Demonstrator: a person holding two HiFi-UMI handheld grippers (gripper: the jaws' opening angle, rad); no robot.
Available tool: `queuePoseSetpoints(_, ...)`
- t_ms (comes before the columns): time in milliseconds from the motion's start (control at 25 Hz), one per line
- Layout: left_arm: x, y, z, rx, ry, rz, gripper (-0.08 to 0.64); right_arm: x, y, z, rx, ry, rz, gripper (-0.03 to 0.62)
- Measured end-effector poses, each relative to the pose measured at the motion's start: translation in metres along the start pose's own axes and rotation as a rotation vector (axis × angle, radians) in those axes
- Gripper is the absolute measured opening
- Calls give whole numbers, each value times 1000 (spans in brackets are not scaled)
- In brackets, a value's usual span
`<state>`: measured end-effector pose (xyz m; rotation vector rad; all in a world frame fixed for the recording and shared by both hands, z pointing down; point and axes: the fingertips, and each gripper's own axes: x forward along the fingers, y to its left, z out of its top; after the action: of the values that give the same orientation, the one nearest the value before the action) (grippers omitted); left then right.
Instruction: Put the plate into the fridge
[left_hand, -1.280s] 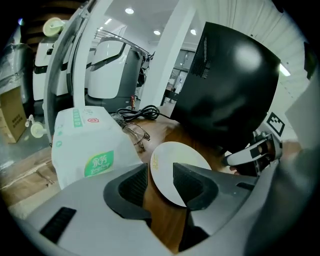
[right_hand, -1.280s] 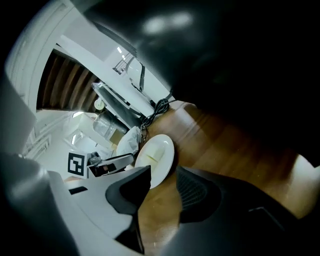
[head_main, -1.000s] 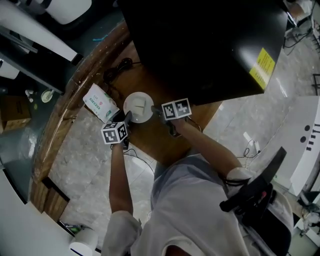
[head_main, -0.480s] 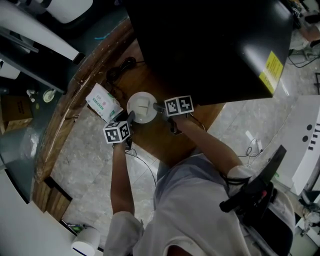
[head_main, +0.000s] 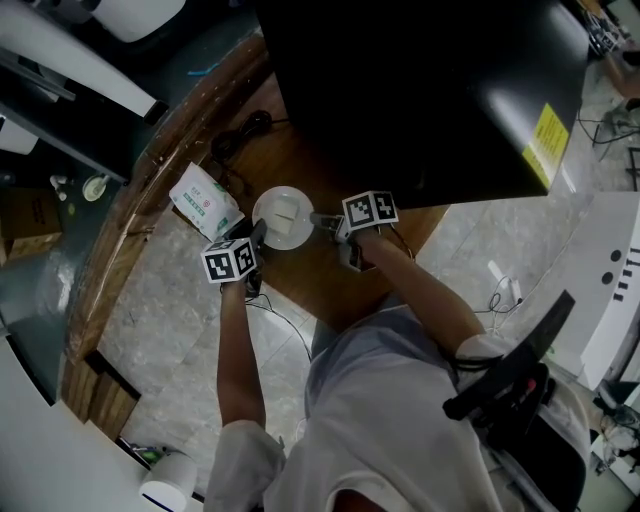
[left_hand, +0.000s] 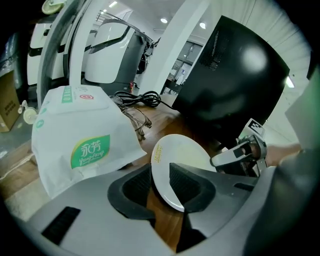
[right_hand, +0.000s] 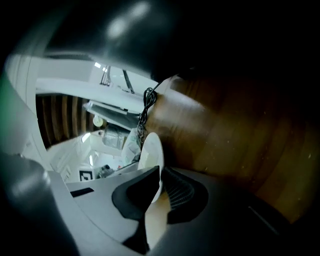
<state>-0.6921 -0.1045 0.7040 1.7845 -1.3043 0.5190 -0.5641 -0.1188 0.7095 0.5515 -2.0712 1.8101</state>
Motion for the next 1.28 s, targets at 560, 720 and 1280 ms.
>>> queuePoseSetpoints(560,2,-6,-4,45,-7,43,103,-8,1,-10,71,-47,66,26)
queuePoseSetpoints(720,-5,-11,-13,76,-24,50,103,-14,10,-24,66,-56,102,23)
queuePoseSetpoints(1280,-36,-64,-67,99,-52,118,103,-70,17,-81,-5,-87,111,20)
